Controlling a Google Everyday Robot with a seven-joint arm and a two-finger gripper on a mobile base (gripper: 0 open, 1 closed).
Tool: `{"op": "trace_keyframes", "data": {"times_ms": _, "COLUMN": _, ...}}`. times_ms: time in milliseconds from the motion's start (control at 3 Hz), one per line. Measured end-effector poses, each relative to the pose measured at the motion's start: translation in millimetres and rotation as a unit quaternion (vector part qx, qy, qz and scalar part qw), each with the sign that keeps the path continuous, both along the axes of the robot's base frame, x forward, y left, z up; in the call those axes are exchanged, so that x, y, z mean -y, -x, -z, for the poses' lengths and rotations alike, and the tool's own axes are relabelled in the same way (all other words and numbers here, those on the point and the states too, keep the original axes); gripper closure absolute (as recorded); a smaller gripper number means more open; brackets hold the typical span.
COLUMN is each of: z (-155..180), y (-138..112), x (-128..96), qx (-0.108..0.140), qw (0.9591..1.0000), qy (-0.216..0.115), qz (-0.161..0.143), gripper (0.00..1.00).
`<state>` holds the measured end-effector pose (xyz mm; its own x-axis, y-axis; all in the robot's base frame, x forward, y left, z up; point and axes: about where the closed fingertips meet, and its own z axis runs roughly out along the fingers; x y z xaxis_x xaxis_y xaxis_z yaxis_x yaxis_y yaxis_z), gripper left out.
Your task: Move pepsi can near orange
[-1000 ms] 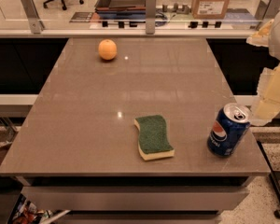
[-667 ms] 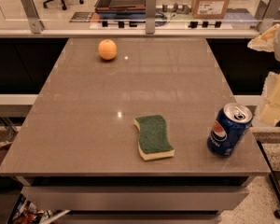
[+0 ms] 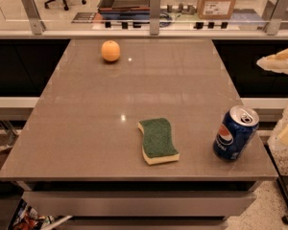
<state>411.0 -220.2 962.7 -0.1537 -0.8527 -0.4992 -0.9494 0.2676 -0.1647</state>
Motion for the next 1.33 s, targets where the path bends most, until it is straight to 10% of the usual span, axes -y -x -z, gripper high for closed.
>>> {"op": "trace_keyframes", "data": {"times_ms": 333, "z": 10, "y": 6, "x": -4, "qx": 0.007, "qw": 0.9969, "qy": -0.076, "qz": -0.017, "gripper": 0.00}}
{"op": "trace_keyframes", "data": {"times_ms": 1333, "z": 35, "y": 1, "x": -31, "qx": 0.074, "qw": 0.9632, "qy": -0.258, "qz": -0.016, "gripper": 0.00}}
